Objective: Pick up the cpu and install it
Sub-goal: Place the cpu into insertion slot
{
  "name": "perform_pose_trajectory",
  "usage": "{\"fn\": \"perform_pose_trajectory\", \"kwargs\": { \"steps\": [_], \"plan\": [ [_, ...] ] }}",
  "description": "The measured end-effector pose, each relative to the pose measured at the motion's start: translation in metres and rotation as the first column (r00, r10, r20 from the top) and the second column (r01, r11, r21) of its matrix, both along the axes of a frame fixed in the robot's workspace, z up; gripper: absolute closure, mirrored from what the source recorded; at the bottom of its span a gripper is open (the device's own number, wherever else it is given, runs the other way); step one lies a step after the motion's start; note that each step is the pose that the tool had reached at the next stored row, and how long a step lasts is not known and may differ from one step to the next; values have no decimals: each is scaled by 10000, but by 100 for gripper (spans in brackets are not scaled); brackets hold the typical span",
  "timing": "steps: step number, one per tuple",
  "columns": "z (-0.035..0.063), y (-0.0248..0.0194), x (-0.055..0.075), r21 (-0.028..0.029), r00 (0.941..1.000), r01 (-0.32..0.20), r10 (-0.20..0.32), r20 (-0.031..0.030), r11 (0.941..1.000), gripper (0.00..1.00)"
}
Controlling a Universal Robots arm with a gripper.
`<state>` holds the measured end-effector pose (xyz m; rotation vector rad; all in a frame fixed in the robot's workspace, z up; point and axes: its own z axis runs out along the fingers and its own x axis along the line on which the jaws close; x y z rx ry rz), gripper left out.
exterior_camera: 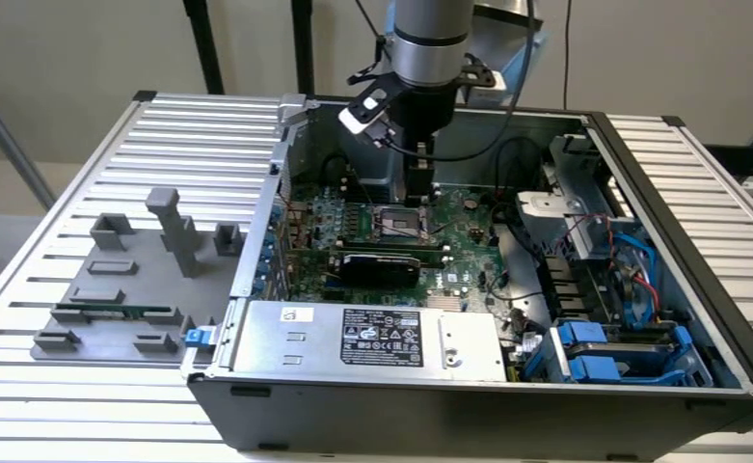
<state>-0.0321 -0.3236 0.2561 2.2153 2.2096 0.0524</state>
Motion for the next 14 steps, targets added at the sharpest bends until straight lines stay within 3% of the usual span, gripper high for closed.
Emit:
{"fn": "perform_pose_trajectory", "kwargs": {
  "steps": [14],
  "plan": [
    [-255, 0, -41, -25, 9999, -158, 158, -2, 9999, 45]
  ]
}}
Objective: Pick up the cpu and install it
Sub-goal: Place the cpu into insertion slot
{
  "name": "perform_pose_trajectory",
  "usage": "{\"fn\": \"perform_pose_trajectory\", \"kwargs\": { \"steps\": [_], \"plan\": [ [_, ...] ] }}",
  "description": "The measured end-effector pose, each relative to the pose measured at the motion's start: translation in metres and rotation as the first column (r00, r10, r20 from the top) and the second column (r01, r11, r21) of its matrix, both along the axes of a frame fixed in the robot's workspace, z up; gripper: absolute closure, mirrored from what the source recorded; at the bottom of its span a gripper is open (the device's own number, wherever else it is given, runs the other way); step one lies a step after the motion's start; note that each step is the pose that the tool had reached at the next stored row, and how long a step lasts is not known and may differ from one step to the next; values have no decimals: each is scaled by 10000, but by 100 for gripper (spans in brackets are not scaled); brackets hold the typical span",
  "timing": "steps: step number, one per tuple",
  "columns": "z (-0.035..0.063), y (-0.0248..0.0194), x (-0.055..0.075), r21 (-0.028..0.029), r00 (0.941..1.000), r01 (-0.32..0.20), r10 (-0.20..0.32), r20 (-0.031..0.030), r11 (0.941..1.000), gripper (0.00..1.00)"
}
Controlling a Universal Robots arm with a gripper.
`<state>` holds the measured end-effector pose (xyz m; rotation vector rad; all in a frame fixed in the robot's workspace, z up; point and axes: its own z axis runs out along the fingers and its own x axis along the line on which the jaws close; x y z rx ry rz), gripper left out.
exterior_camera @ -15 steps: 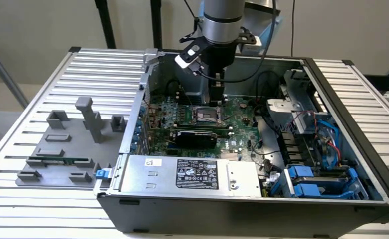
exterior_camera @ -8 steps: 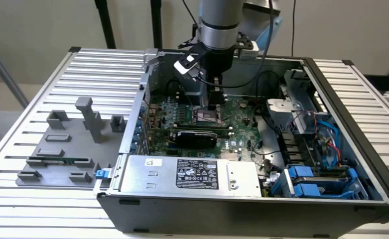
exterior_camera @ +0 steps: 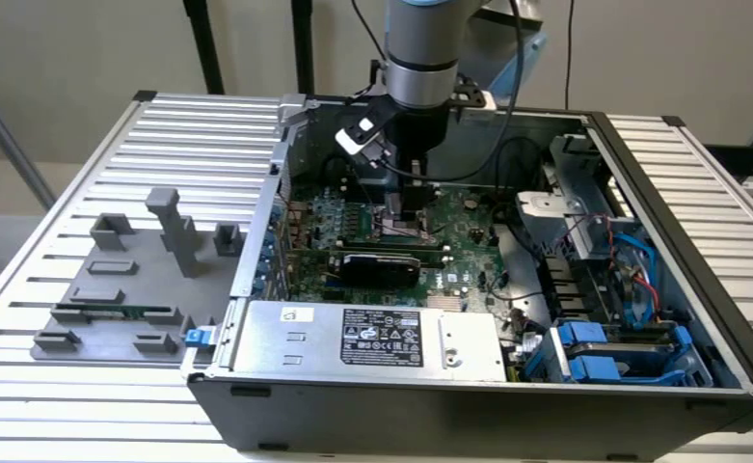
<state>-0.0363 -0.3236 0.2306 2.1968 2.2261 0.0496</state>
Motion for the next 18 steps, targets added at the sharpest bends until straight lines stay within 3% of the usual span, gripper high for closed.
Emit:
{"fn": "perform_pose_trajectory", "kwargs": {
  "steps": [11, 18],
  "plan": [
    [-196, 0, -5, -86, 9998, 215, -215, 0, 9997, 45],
    [-235, -1, -7, -88, 9996, 266, -266, 1, 9996, 45]
  ]
}}
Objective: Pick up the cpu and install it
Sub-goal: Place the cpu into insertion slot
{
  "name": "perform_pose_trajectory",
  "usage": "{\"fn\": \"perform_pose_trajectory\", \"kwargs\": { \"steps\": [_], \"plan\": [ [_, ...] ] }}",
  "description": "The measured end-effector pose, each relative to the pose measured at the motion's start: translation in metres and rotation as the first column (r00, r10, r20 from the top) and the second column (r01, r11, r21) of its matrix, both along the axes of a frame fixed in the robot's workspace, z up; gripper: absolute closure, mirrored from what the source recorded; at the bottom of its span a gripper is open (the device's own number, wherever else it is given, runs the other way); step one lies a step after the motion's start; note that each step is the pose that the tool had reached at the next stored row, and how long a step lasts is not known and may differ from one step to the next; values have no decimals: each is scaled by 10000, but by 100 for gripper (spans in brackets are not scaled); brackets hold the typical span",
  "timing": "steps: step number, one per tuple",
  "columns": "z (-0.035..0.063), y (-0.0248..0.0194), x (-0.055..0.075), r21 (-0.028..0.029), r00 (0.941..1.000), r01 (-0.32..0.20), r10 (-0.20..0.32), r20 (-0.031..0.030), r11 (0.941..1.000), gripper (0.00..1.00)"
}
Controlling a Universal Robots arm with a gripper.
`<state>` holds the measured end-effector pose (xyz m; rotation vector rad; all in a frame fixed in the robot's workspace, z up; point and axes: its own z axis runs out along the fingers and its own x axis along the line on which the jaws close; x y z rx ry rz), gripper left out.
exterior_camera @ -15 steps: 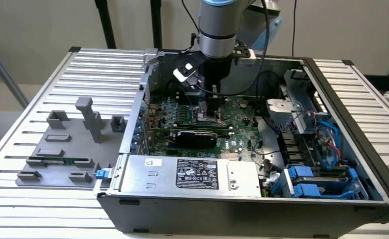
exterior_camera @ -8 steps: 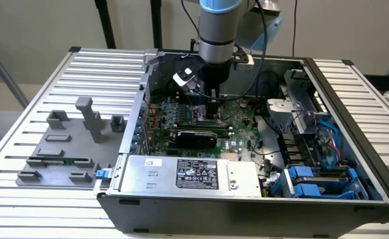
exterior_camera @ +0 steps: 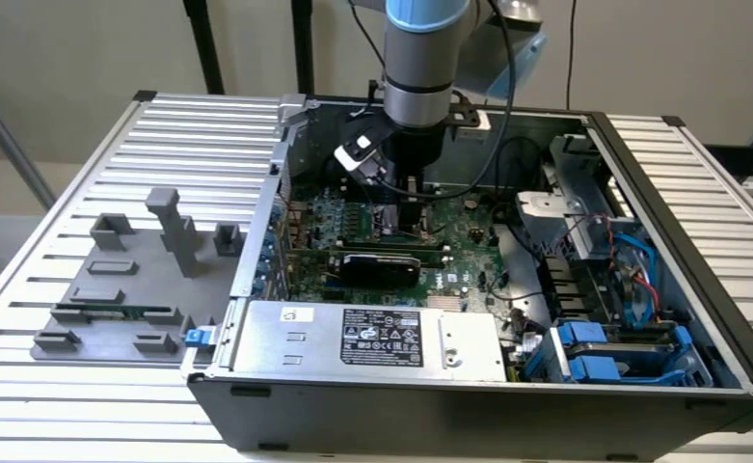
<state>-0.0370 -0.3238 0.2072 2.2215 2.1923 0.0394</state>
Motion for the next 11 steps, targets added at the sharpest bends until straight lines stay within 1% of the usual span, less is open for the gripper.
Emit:
{"fn": "perform_pose_trajectory", "kwargs": {
  "steps": [11],
  "plan": [
    [-72, -1, -11, -11, 9999, 140, -140, 1, 9999, 45]
  ]
}}
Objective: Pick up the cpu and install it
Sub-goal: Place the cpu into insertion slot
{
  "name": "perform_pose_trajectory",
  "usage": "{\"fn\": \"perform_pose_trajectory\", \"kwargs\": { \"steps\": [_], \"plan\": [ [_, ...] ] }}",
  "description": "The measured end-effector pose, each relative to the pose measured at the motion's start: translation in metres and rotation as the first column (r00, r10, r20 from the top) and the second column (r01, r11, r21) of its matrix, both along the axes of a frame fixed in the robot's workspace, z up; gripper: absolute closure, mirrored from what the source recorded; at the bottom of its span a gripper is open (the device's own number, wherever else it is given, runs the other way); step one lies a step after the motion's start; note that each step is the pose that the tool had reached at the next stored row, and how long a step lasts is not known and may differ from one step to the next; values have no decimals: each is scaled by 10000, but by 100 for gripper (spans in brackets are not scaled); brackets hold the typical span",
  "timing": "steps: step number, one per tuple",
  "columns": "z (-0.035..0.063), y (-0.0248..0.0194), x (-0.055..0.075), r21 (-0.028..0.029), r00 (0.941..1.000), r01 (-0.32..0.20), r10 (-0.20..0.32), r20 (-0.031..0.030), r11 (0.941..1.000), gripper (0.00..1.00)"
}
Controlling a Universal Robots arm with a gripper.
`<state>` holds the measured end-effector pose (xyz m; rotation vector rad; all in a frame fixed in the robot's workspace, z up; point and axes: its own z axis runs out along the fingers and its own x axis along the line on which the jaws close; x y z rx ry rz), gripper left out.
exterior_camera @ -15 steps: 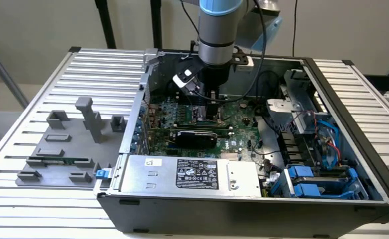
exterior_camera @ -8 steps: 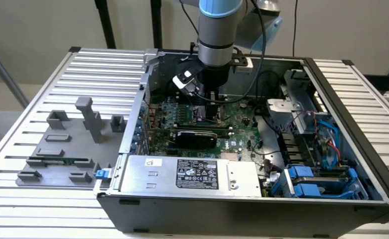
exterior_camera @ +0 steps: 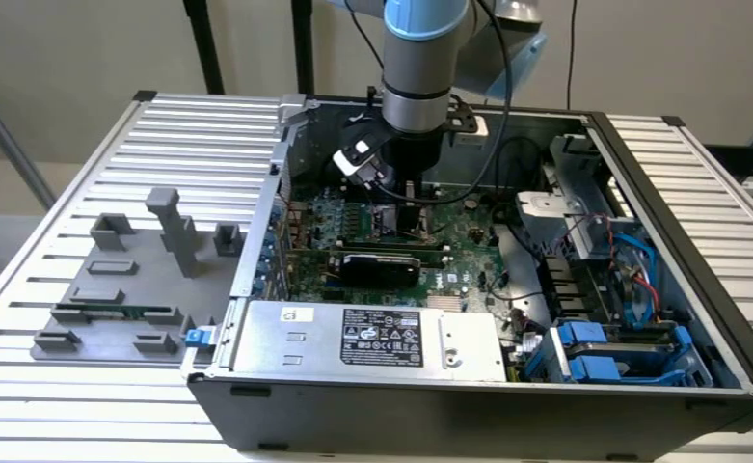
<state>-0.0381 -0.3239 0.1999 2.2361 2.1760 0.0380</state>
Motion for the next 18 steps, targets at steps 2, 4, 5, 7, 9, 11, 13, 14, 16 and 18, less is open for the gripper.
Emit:
{"fn": "perform_pose_trajectory", "kwargs": {
  "steps": [2, 4, 5, 7, 9, 11, 13, 14, 16, 18],
  "plan": [
    [-6, 0, -1, -1, 10000, 10, -10, 0, 10000, 45],
    [-7, 0, 0, -2, 10000, 13, -13, -1, 10000, 45],
    [-8, 0, 0, -2, 10000, 13, -13, -1, 10000, 45],
    [-8, 0, 0, 0, 10000, 13, -13, 0, 10000, 45],
    [-8, 0, 0, -1, 10000, 13, -13, 0, 10000, 45],
    [-10, 1, 0, 1, 10000, 22, -22, 0, 10000, 45],
    [-11, 5, 0, 2, 10000, 44, -44, 1, 10000, 45],
    [-11, 8, 0, 1, 10000, 52, -52, 1, 10000, 45],
    [-12, 10, 0, -2, 10000, 55, -55, 0, 10000, 45],
    [-13, 12, 0, -6, 10000, 55, -55, 0, 10000, 45]
  ]
}}
